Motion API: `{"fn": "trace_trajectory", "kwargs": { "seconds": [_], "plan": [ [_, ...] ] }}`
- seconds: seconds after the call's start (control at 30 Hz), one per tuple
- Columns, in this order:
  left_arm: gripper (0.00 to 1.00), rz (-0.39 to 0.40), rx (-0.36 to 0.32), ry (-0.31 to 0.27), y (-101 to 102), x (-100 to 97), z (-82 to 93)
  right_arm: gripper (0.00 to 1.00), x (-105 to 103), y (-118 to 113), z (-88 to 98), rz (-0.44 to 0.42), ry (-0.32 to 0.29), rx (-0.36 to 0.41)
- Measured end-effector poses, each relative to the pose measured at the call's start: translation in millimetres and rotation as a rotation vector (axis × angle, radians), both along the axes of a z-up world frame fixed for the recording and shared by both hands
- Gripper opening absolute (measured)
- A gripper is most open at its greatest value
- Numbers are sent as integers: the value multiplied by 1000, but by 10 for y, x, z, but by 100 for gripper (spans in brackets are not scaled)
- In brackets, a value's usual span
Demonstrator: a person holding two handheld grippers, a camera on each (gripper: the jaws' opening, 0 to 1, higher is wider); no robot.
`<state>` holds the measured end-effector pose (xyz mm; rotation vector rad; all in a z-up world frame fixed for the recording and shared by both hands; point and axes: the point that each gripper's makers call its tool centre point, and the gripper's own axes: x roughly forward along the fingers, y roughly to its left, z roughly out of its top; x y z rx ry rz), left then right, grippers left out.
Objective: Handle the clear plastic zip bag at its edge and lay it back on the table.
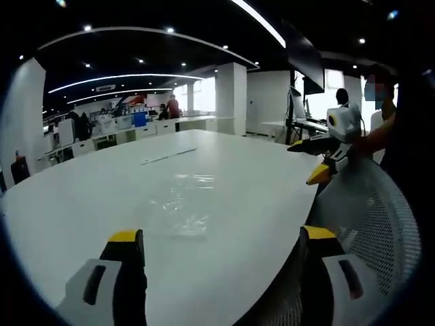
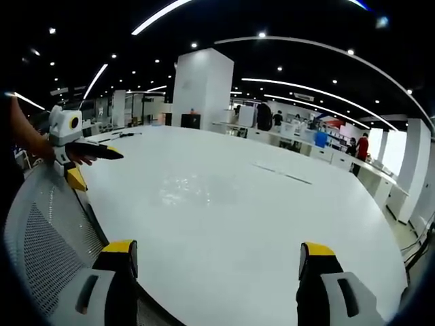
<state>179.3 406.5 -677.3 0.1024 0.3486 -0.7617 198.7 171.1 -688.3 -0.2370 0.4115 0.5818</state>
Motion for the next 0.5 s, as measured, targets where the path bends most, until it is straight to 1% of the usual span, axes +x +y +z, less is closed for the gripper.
{"fn": "trace_trajectory", "kwargs": {
  "seconds": [0.07, 0.27, 0.5],
  "plan": [
    [94, 2, 5, -4, -10, -7, 27, 100, 3, -7, -1, -1, -3, -3],
    [93, -14, 29, -1, -15, 26, 21, 100, -6, 9, 8, 2, 1, -3],
    [90, -56, 96, -8, 52, 88, 8, 100, -3, -1, 1, 1, 1, -6]
  ]
}}
